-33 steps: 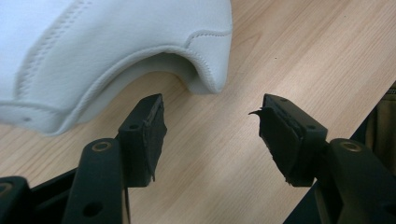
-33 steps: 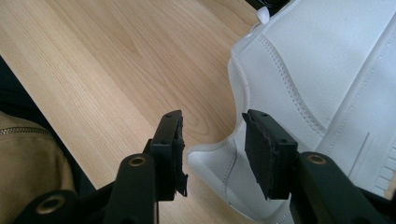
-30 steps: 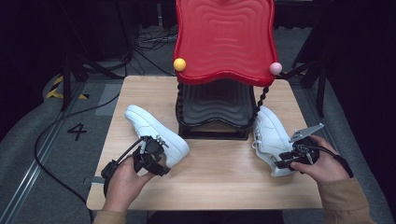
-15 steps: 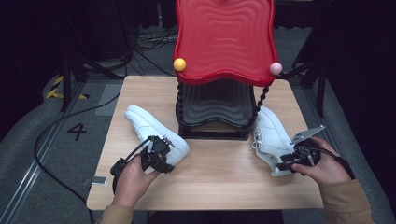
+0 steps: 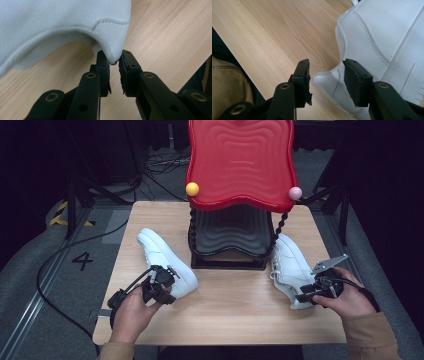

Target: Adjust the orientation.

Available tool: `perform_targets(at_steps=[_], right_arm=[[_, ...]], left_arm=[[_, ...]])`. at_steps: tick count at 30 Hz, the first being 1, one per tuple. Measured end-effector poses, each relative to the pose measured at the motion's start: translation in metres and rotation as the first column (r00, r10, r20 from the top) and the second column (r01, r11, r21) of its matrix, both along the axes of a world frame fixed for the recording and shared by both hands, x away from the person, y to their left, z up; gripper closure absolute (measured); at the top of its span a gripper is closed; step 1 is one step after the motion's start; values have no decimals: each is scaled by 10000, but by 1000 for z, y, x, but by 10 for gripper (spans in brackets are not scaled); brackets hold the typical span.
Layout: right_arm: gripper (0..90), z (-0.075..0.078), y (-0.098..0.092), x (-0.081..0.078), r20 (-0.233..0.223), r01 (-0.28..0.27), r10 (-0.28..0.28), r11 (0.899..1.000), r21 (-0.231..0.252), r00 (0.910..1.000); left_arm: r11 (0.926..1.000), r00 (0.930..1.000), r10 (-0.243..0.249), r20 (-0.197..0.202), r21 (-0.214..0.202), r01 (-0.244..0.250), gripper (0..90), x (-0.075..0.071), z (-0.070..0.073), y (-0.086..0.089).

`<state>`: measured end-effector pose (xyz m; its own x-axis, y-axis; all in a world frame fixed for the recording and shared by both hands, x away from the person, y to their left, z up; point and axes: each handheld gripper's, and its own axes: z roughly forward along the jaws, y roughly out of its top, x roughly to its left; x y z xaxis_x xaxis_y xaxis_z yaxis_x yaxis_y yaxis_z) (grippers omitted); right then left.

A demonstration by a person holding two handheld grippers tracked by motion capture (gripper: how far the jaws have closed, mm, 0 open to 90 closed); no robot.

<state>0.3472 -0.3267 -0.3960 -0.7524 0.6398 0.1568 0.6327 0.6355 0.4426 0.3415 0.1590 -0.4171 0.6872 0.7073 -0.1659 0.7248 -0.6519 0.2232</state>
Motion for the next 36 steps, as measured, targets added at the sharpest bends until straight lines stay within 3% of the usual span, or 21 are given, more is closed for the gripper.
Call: perform_targets(at_steps=[7, 10, 12, 14, 21, 24, 28, 30, 33, 36], right_arm=[[568, 0, 1, 0, 6, -15, 15, 10000, -7, 10000], [564, 0, 2, 0, 11, -32, 32, 10000, 0, 10000], [562, -1, 2, 0, -5, -49, 49, 10000, -37, 10000], [561, -1, 3, 0, -35, -57, 57, 10000, -56, 10000], [554, -1, 1, -3, -26, 18, -18, 10000, -54, 10000], [555, 0, -2, -5, 10, 127, -127, 9999, -39, 9999], [555, 1, -7, -6, 82, 225, -224, 9997, -10, 9997], [555, 1, -7, -7, 69, 243, -243, 9997, -15, 9997], [554, 0, -8, -9, 43, 285, -285, 9996, -49, 9996], [554, 1, -9, -10, 61, 316, -316, 9995, -23, 9995]], left_arm=[[9990, 9982, 431, 419, 50, -434, 797, -7, 18, 23], [9985, 9971, 540, 539, -151, -532, 813, -8, 23, 30], [9985, 9963, 484, 708, -279, -465, 897, -10, 26, 31], [9977, 9942, 516, 943, -483, -472, 898, -10, 32, 30], [9994, 9968, 94, 792, -331, -68, 895, -5, 26, 15], [9984, 9960, 234, 861, -536, -188, 856, -4, 30, 16], [9955, 9952, 407, 893, -888, -328, 734, -3, 37, 15], [9967, 9956, 264, 899, -792, -193, 696, -2, 39, 10], [9948, 9950, -41, 1003, -1011, 142, 616, 0, 43, 2], [9958, 9942, -372, 1007, -799, 453, 563, 3, 48, -7]])
